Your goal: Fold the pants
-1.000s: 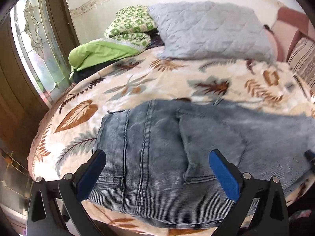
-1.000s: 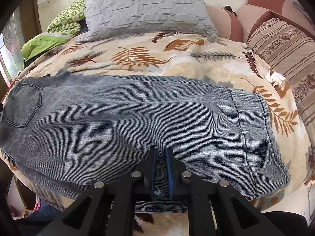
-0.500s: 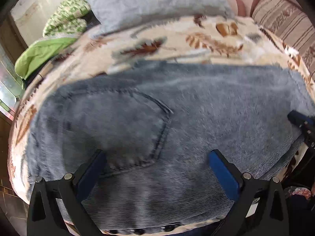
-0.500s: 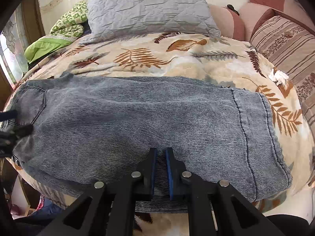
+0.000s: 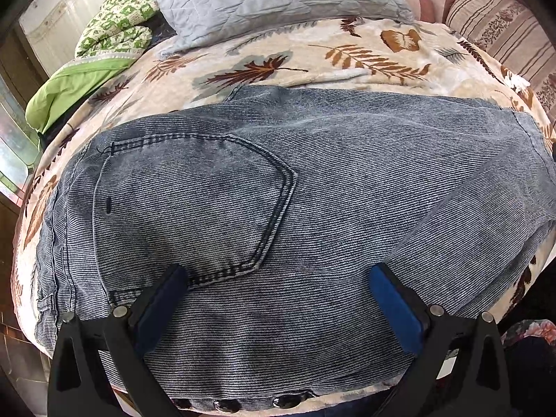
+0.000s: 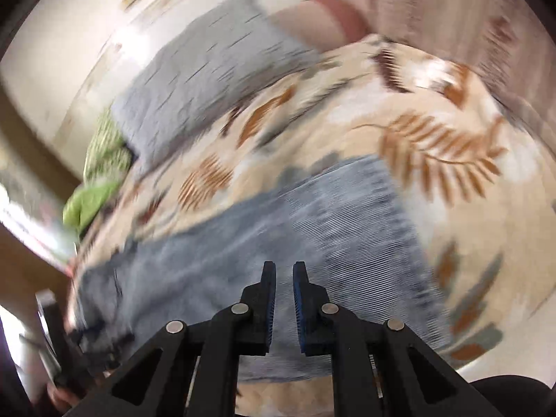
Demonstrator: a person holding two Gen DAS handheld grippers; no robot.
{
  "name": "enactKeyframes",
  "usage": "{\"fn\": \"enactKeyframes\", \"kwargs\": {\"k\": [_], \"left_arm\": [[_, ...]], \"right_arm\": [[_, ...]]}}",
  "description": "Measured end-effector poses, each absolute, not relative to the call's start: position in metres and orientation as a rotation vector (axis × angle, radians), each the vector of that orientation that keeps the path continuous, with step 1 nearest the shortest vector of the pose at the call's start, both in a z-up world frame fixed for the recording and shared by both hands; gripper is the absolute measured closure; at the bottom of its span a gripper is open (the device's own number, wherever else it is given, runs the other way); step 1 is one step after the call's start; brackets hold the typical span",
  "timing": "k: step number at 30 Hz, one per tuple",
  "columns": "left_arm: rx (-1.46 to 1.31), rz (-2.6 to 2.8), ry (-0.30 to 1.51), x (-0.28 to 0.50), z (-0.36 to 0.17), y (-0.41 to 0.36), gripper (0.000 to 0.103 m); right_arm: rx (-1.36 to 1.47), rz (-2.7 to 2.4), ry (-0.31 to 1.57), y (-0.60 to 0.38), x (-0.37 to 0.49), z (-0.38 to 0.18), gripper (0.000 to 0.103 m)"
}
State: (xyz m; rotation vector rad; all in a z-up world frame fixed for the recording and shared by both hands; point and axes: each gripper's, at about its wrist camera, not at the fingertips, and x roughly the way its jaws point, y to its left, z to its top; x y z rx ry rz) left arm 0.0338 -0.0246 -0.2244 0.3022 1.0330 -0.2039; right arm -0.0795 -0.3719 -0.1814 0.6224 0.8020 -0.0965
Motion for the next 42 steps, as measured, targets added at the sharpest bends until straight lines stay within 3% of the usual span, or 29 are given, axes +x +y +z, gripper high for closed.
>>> {"fn": "enactKeyframes", "kwargs": {"k": [18, 34, 35, 36, 37, 38, 39, 42], "left_arm": [[0.302, -0.226, 1.006, 0.032, -0.224, -0.023, 0.0], [0.302, -0.231, 0.995, 0.031, -0.225, -0.022, 0.0], [0.301, -0.23, 0.995, 0.031, -0.225, -0.022, 0.0], [0.301, -0.23, 0.995, 0.031, -0.225, -0.022, 0.0], [0.3, -0.23, 0.995, 0.031, -0.225, -0.022, 0.0], [0.301, -0.23, 0.995, 0.031, -0.225, -0.022, 0.0], [0.301, -0.23, 0.994, 0.031, -0.225, -0.022, 0.0], [0.3, -0.227, 0.992, 0.031, -0.225, -0.022, 0.0]], "right_arm": [[0.625, -0.23, 0.926, -0.44, -0.008, -0.195, 0.089], [0.727, -0.227, 0.822, -0.46, -0.021, -0.184, 0.088], [0.73, -0.213, 0.817, -0.46, -0.021, -0.183, 0.086], [0.735, -0.199, 0.815, -0.459, -0.021, -0.183, 0.073], [0.739, -0.189, 0.814, -0.458, -0.021, -0.182, 0.048], [0.737, -0.189, 0.815, -0.457, -0.021, -0.182, 0.036], [0.732, -0.195, 0.82, -0.456, -0.021, -0.183, 0.03], [0.714, -0.213, 0.82, -0.457, -0.02, -0.182, 0.03]]}}
